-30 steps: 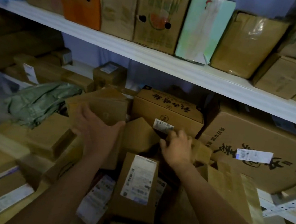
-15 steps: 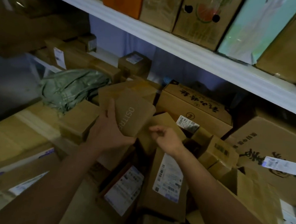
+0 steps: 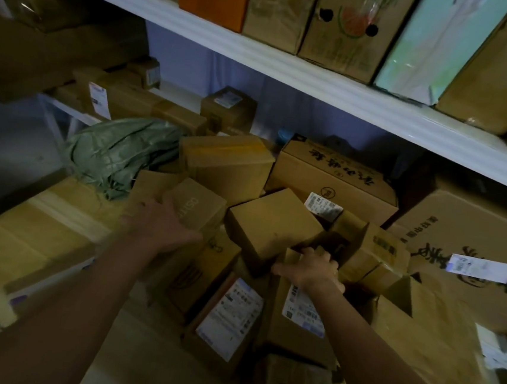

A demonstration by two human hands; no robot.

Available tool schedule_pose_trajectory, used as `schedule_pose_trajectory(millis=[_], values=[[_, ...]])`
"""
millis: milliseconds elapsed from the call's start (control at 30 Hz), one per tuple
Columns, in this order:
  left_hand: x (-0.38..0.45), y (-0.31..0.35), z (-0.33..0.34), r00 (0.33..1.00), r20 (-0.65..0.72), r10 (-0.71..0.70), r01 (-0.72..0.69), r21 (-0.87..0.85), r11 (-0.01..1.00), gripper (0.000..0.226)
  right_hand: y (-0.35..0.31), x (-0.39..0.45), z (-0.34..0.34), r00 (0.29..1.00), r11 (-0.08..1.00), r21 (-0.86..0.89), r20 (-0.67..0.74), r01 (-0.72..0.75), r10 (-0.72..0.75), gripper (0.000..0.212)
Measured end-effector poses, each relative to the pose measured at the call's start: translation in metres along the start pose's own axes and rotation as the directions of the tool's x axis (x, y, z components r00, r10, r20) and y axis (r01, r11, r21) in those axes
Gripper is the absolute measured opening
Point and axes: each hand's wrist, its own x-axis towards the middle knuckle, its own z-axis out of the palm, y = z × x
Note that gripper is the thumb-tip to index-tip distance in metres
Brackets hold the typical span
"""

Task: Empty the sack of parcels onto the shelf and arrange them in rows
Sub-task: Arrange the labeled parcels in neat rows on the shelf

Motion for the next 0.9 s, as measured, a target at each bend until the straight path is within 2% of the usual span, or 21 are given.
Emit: schedule_pose_trajectory(millis=[133,233,300,367,400,467,533,567,633,700,767,833,900], values=[[0.013,-0.009,-0.005,0.998,0.006,0.07,-0.07,0.024,0.997,0.099,0.007,-0.003,0.0,0.991,0.998,-0.013,-0.114,0.062,-0.063,0.087],[0.012,-0.002,0.001,0.983,-0.096,0.157,-0.148,0.1,0.984,0.079,0.012,-0.007,-0.007,0.969,0.987,-0.08,-0.194,0.142,-0.155,0.085],[0.002,0.011,0.01,0.929,-0.246,0.277,-0.24,0.171,0.956,0.062,0.013,-0.011,-0.012,0.95,0.976,-0.092,-0.23,0.196,-0.212,0.085],[-0.014,0.031,0.022,0.875,-0.286,0.389,-0.387,0.068,0.92,0.05,0.014,-0.016,-0.017,0.926,0.967,-0.07,-0.278,0.246,-0.255,0.083],[-0.023,0.042,0.03,0.866,-0.238,0.44,-0.462,-0.044,0.886,0.047,0.014,-0.019,-0.021,0.915,0.965,-0.046,-0.306,0.26,-0.261,0.082],[-0.043,0.066,0.043,0.852,-0.012,0.524,-0.507,-0.269,0.819,0.042,0.015,-0.026,-0.03,0.895,0.958,0.01,-0.36,0.286,-0.264,0.079],[-0.06,0.083,0.057,0.786,0.282,0.55,-0.403,-0.441,0.802,0.042,0.02,-0.033,-0.04,0.871,0.945,0.054,-0.408,0.323,-0.274,0.075],[-0.068,0.089,0.064,0.739,0.382,0.556,-0.346,-0.493,0.798,0.041,0.023,-0.036,-0.045,0.861,0.938,0.073,-0.427,0.338,-0.277,0.073],[-0.079,0.097,0.076,0.679,0.465,0.568,-0.29,-0.542,0.789,0.044,0.034,-0.043,-0.054,0.847,0.929,0.113,-0.461,0.352,-0.265,0.069],[-0.09,0.103,0.08,0.63,0.561,0.537,-0.273,-0.487,0.829,0.065,0.048,-0.05,-0.063,0.842,0.922,0.164,-0.487,0.35,-0.233,0.068],[-0.102,0.11,0.085,0.573,0.675,0.464,-0.313,-0.343,0.886,0.082,0.064,-0.056,-0.072,0.841,0.898,0.253,-0.504,0.36,-0.195,0.068],[-0.118,0.117,0.093,0.571,0.739,0.358,-0.342,-0.183,0.922,0.085,0.08,-0.062,-0.079,0.842,0.855,0.347,-0.512,0.385,-0.171,0.068],[-0.129,0.12,0.104,0.607,0.745,0.277,-0.296,-0.112,0.949,0.092,0.093,-0.067,-0.082,0.848,0.818,0.404,-0.5,0.41,-0.178,0.066]])
